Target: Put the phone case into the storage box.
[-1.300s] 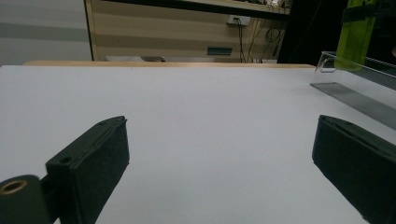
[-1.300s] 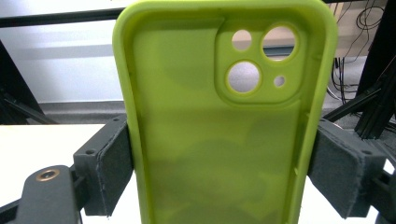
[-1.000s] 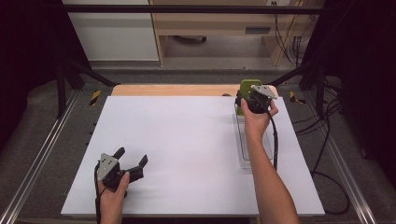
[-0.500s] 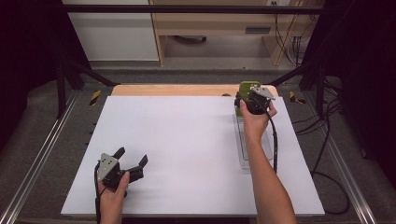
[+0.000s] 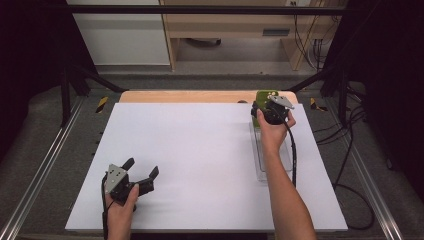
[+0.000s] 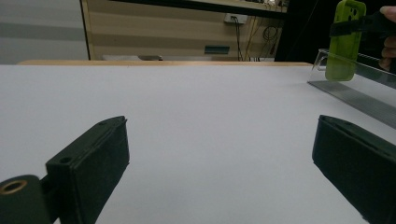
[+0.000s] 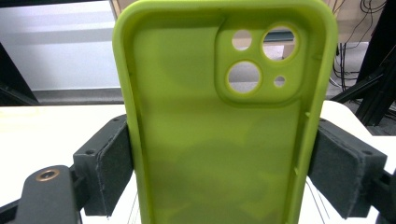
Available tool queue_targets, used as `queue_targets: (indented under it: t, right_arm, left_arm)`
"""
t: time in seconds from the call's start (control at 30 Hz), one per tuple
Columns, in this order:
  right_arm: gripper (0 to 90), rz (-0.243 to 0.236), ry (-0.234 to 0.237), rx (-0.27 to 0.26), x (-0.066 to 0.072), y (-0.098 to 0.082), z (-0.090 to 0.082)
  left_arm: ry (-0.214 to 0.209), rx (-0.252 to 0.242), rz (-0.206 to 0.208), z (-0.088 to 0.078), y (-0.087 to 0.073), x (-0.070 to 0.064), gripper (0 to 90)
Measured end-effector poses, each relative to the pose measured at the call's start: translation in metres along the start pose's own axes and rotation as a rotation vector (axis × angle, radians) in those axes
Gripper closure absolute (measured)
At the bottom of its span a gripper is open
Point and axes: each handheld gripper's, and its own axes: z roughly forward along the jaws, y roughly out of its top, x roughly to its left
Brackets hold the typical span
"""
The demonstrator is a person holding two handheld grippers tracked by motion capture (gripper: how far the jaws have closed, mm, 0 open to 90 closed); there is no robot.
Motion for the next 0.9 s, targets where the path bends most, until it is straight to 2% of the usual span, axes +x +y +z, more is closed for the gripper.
queue_targets:
  t: [0.9]
  right_arm:
    - [16.1,-0.003,0.003,0.020,0.0017,-0.0054,0.0043]
  left_arm:
    - [-0.005,0.004,0.001,0.0004,-0.0003,-0.0001,3.4]
